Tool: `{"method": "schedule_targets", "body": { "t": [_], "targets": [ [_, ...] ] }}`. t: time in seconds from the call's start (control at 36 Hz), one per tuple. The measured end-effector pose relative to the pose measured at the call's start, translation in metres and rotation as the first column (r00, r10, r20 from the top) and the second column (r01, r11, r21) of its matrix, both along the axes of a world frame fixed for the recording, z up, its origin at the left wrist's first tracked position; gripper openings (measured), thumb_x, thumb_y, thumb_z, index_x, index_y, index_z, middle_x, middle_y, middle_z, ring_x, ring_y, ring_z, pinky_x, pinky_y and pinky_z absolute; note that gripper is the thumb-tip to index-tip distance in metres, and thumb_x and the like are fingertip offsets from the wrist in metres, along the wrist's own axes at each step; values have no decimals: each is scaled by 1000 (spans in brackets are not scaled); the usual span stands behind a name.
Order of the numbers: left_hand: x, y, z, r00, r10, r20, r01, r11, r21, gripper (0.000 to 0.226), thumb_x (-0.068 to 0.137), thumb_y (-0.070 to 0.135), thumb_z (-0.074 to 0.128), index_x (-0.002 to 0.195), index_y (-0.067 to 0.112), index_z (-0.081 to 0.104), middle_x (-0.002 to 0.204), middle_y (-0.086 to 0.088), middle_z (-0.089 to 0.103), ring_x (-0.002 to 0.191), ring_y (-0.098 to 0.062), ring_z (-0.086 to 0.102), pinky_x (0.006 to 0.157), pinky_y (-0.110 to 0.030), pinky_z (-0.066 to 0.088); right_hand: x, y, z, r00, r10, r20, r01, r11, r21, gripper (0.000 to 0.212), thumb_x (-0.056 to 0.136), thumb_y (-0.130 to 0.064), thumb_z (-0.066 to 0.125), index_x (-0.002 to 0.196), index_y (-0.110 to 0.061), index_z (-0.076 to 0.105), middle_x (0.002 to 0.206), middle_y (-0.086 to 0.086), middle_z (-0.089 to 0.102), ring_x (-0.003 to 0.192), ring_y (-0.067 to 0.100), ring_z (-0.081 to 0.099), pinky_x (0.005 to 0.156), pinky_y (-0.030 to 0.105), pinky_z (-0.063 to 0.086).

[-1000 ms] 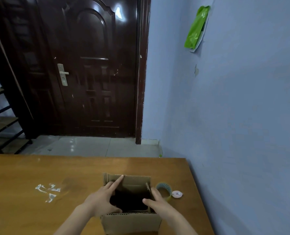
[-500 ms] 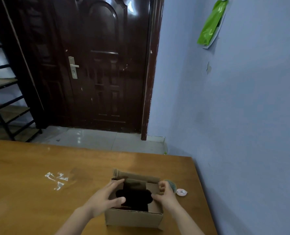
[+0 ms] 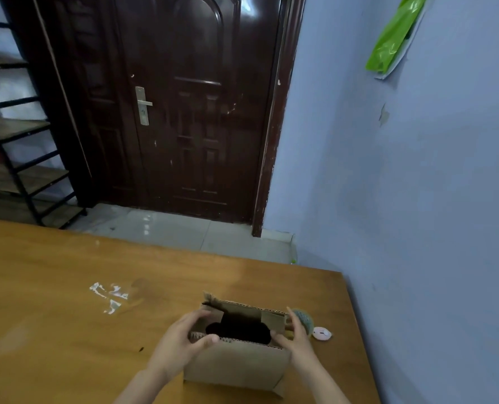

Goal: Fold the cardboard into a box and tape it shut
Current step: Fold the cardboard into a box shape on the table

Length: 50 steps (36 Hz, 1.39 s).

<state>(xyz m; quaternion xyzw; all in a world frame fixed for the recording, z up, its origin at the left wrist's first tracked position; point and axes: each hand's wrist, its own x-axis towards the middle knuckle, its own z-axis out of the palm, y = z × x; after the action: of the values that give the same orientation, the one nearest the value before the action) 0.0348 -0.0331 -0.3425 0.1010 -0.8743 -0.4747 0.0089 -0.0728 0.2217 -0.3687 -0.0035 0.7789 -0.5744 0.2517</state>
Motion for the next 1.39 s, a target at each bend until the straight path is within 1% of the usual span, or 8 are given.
{"method": "schedule_targets", "body": {
  "t": [0.31,0.47,0.67,0.81,1.03,1.17,1.28,1.39],
  "targets": [
    [-9,7,-17,979,148,-141,-168,975,-143,87,67,69,56,142,34,30,130,18,34,107,1,45,71,-17,48,12,-5,19,1000,13,-6,-13,996,-83,28,97,-48,33,117,-46,52,138,-9,37,133,12,31,113,36,24],
    [-13,6,-31,965,194,-174,-214,971,-106,92,73,53,68,146,39,13,127,10,24,117,-6,24,92,-29,39,19,-8,17,998,-48,-30,46,997,-65,31,94,-51,38,108,-40,64,129,-12,48,117,6,43,110,36,33],
    [-14,8,-34,974,164,-153,-177,982,-73,33,83,37,68,114,35,58,128,3,36,123,-17,32,103,-33,34,19,-13,11,994,-77,-76,73,996,-48,24,97,-39,46,98,-31,69,123,-10,47,124,10,41,112,40,32],
    [-13,15,-31,958,259,-121,-249,964,93,24,83,25,70,102,37,63,126,2,43,124,-19,37,103,-34,36,22,-12,6,993,-31,-114,29,999,-19,17,95,-22,55,100,-35,65,129,-4,41,124,12,40,104,28,33],
    [-15,20,-28,937,346,-39,-320,901,294,23,95,23,53,112,35,61,132,2,44,128,-16,37,106,-37,33,23,-9,-3,979,-162,123,176,977,-119,68,92,-24,60,149,-25,22,137,3,43,120,22,48,91,33,47],
    [-15,27,-29,936,343,79,-343,838,425,56,93,35,52,144,35,29,135,8,39,127,-14,38,104,-37,35,23,-8,-9,958,-146,248,181,975,-127,47,95,-35,52,140,-20,45,127,1,57,108,18,57,79,28,49],
    [-17,34,-36,936,296,190,-349,847,402,50,96,37,47,143,26,33,147,0,33,133,-21,33,109,-40,32,21,1,-13,965,-181,192,200,976,-86,45,96,-36,50,138,-19,47,132,1,56,119,21,53,102,39,44],
    [-7,45,-52,924,272,268,-363,845,394,53,97,40,42,146,27,27,149,-3,29,135,-23,31,110,-42,30,19,8,-19,975,-134,175,141,990,-31,50,96,-34,51,143,-20,41,136,1,53,119,20,53,94,32,47]
  ]
}}
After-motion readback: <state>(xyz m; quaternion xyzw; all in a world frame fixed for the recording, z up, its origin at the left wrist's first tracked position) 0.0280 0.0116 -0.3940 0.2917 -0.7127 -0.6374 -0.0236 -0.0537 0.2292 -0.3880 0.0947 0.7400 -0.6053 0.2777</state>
